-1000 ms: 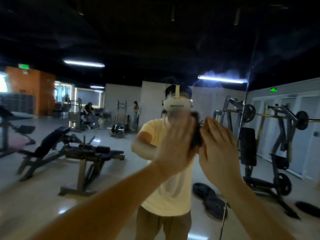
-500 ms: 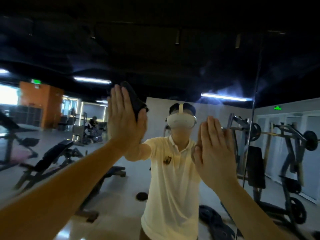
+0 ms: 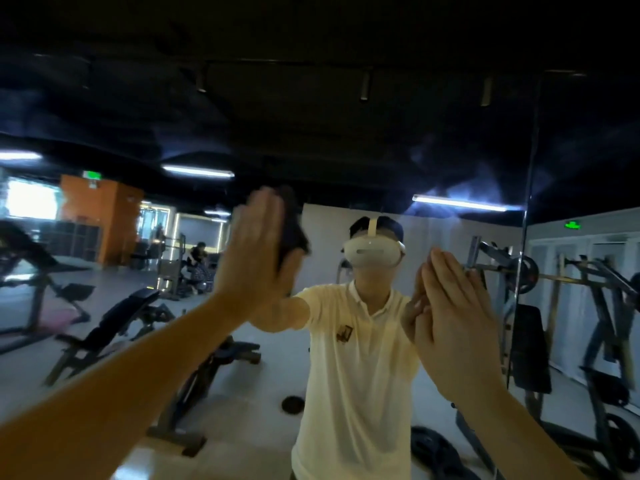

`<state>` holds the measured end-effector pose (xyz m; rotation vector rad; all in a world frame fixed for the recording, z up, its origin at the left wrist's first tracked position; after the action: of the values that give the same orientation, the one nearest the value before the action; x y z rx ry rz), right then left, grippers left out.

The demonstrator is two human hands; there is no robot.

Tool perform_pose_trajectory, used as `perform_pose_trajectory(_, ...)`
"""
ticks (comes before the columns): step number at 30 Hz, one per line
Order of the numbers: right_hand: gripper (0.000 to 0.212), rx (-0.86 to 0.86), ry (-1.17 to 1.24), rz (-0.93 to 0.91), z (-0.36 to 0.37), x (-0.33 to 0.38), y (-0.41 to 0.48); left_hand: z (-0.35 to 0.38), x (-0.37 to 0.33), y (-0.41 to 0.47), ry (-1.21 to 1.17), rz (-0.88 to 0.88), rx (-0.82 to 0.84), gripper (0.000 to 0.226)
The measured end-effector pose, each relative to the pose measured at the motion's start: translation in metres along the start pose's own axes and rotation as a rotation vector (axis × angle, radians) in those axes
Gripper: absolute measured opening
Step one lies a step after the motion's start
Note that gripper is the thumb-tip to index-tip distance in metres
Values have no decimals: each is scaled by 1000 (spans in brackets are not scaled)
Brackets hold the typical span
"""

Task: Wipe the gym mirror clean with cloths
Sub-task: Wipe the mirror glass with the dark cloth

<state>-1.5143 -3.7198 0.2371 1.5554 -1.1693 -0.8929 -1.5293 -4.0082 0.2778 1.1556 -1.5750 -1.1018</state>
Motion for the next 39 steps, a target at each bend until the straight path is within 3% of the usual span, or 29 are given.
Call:
perform_pose_trajectory(3, 62, -4, 5, 52, 2, 4, 2, -15, 43, -4, 46, -241, -108, 81)
perform_pose_trajectory(6, 62, -26, -1, 66, -1, 7, 2, -4, -12, 5, -44, -227, -135, 80)
perform_pose_trajectory(11, 59, -80, 50, 65, -12, 6, 3, 36, -165, -1, -50, 377, 50, 80)
perform_pose_trajectory(13, 58, -106, 50, 74, -18, 7, 5, 41, -175, -4, 24, 552, 102, 78)
perform_pose_trajectory(14, 59, -105, 55, 75, -20, 8, 6, 38, -163, -2, 30, 555, 101, 79)
perform_pose_trajectory(15, 59, -98, 61, 70, -21, 10, 7, 33, -144, 3, 12, 496, 88, 81)
perform_pose_trajectory(19, 61, -46, 20, -9, -8, 30, 11, -2, -29, 19, 35, -15, -72, 78)
perform_pose_trajectory(22, 61, -47, -16, -62, 1, 47, 18, -4, -30, 18, -28, -182, -127, 80)
perform_pose_trajectory(23, 62, -53, -20, -54, 3, 52, 21, 2, -49, 15, -50, -118, -86, 81)
perform_pose_trajectory(25, 61, -74, -28, -38, 5, 62, 28, 21, -88, 1, 5, 201, 44, 82)
perform_pose_trajectory(27, 59, -80, -22, -64, 9, 79, 32, 25, -85, -9, 124, 427, 108, 83)
perform_pose_trajectory(29, 59, -54, 7, -96, 18, 97, 32, 13, -34, -2, 91, 313, 59, 85)
perform_pose_trajectory(34, 65, -30, -6, -73, 42, 120, 32, -27, 153, -31, 85, -257, -43, 84)
perform_pose_trajectory(37, 71, -32, -4, -85, 46, 126, 32, -32, 196, -61, 64, -498, -75, 90)
perform_pose_trajectory(39, 71, -22, -4, -77, 48, 128, 32, -24, 174, -58, 4, -547, -94, 92)
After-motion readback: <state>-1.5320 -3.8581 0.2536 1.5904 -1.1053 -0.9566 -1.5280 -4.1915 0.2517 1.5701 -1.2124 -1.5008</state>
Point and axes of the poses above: each hand's wrist, its own y-axis towards the middle knuckle, its own z-axis out of the palm, x = y × z, the point moved 9 cm from there along y, towards the middle knuckle, and after that the axes turned 9 degrees about z, right-handed, at the moved point
